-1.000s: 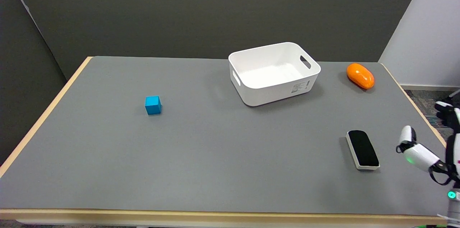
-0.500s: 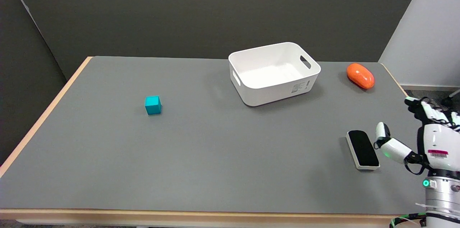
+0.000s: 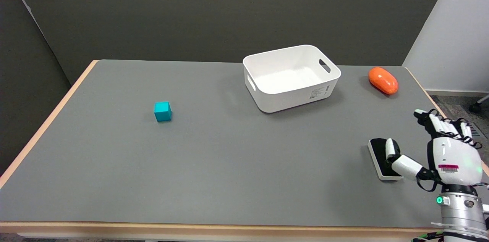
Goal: Pick up blackboard eraser.
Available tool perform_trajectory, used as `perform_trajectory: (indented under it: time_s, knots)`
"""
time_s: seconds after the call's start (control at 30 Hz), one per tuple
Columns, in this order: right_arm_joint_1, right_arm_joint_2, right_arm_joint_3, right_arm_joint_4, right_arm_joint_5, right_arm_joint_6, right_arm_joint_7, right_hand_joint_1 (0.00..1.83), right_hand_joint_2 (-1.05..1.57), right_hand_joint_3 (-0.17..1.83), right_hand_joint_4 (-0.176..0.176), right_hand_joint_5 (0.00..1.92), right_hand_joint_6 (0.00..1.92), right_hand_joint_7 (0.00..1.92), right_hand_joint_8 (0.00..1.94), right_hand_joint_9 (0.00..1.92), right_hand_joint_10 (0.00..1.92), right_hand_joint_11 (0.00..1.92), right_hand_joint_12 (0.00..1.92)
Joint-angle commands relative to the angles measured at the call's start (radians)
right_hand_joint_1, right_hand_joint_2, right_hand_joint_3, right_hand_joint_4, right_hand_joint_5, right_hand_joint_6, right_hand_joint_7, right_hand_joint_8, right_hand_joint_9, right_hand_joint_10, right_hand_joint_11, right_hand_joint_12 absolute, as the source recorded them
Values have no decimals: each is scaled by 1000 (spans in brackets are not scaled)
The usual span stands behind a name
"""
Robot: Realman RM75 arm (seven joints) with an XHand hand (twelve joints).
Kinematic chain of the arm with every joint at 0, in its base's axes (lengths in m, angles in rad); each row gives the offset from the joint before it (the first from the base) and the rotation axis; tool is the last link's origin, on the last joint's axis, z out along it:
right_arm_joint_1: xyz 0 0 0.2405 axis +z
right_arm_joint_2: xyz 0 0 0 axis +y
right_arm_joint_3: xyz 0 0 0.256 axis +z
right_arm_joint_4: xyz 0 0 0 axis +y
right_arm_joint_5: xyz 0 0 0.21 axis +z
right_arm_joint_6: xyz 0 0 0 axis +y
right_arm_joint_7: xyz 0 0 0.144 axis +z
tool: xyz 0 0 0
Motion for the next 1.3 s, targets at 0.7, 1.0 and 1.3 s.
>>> perform_trajectory:
  time_s: [0.7,1.0,1.3]
  knots:
    - [134,-39,-34,-127,152,-234,-49,442,634,824,-34,257,462,399,488,303,953,54,1243]
    - [151,-48,-33,-130,177,-250,-48,436,631,826,-31,240,439,379,472,285,929,50,1240]
    - [158,-87,-40,-140,177,-250,-55,435,631,826,-31,235,432,374,466,283,926,48,1238]
